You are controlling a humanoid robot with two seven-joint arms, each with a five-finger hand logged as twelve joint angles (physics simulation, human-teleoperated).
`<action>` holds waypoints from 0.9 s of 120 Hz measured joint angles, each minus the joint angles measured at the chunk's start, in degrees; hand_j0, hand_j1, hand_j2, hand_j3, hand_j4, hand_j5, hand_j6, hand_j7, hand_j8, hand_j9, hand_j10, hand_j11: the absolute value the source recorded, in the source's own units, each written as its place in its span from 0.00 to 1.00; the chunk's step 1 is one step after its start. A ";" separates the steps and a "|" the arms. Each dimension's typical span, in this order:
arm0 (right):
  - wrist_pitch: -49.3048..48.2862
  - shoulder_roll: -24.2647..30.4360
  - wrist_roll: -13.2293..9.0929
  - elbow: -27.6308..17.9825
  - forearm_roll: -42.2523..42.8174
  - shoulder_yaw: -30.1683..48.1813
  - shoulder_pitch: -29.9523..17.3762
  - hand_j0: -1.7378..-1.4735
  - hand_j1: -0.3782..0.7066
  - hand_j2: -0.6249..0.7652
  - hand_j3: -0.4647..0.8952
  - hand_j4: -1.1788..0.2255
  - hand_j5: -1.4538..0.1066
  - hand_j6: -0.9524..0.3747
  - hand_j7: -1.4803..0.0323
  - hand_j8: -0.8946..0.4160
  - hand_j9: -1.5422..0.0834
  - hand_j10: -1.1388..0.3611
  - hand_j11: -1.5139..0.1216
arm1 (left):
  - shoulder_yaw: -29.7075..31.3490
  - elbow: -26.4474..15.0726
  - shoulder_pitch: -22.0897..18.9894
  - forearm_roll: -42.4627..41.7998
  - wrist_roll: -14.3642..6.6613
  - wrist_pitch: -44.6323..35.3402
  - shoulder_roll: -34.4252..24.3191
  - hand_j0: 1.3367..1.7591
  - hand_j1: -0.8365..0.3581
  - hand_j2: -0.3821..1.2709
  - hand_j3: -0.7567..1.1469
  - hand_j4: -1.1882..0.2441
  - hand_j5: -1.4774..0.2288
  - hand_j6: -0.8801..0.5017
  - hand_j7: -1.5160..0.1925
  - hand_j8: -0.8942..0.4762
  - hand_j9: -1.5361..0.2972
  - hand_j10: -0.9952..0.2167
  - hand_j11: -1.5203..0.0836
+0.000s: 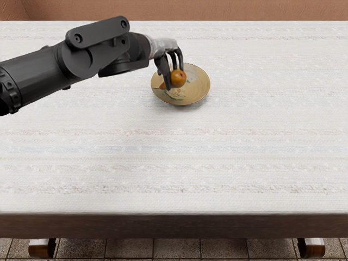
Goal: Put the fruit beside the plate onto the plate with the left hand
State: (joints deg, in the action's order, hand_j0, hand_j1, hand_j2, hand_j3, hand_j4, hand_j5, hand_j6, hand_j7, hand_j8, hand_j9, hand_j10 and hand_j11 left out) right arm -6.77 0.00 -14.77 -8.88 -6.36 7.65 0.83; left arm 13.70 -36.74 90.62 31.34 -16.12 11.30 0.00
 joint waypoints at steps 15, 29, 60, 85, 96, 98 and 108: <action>0.00 0.00 0.00 0.00 0.01 0.00 -0.06 0.30 0.06 0.44 0.34 0.82 0.90 0.69 0.95 0.66 0.92 0.74 0.90 | 0.01 -0.18 0.14 0.03 0.02 0.01 0.00 0.75 0.35 0.68 0.40 0.39 0.19 0.25 0.22 0.05 0.22 0.12 0.24; 0.00 0.00 0.00 0.00 0.03 0.00 -0.10 0.30 0.06 0.44 0.34 0.82 0.90 0.69 0.95 0.66 0.92 0.74 0.90 | -0.04 -0.28 1.04 0.04 0.02 0.00 0.00 0.75 0.36 0.66 0.40 0.38 0.19 0.25 0.22 0.04 0.22 0.12 0.24; 0.00 0.00 0.04 0.05 0.03 0.00 -0.12 0.30 0.06 0.44 0.34 0.82 0.90 0.69 0.95 0.66 0.92 0.74 0.90 | 0.01 0.66 1.05 0.61 0.02 -0.23 0.00 0.75 0.37 0.65 0.40 0.38 0.18 0.24 0.22 0.03 0.22 0.12 0.24; 0.00 0.00 0.07 0.07 0.00 0.00 -0.12 0.30 0.06 0.44 0.34 0.82 0.90 0.69 0.95 0.66 0.92 0.74 0.90 | 0.01 0.98 1.05 1.20 0.03 -0.47 0.00 0.75 0.37 0.66 0.40 0.38 0.18 0.24 0.22 0.03 0.22 0.12 0.24; 0.00 0.00 0.07 0.07 -0.01 0.00 -0.16 0.30 0.06 0.44 0.34 0.82 0.90 0.69 0.95 0.66 0.92 0.74 0.90 | 0.02 1.09 1.46 1.34 0.03 -0.49 0.00 0.75 0.36 0.66 0.40 0.38 0.18 0.24 0.22 0.03 0.22 0.12 0.24; 0.00 0.00 0.07 0.08 0.00 0.00 -0.17 0.30 0.06 0.44 0.34 0.82 0.90 0.69 0.95 0.66 0.92 0.74 0.90 | 0.04 1.11 1.62 1.36 0.03 -0.48 0.00 0.75 0.36 0.66 0.40 0.38 0.18 0.25 0.22 0.03 0.22 0.12 0.24; 0.00 0.00 0.08 0.08 0.00 0.00 -0.21 0.30 0.06 0.44 0.34 0.82 0.90 0.69 0.95 0.66 0.92 0.74 0.90 | 0.02 1.15 1.84 1.37 0.04 -0.59 0.00 0.75 0.36 0.67 0.40 0.37 0.19 0.24 0.22 0.03 0.22 0.12 0.24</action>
State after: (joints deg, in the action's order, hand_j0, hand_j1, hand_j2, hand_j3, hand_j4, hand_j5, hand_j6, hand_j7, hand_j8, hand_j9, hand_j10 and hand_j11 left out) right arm -6.77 0.00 -14.68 -8.79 -6.36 7.65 0.62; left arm 13.71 -35.59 92.46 32.71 -16.08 10.71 0.00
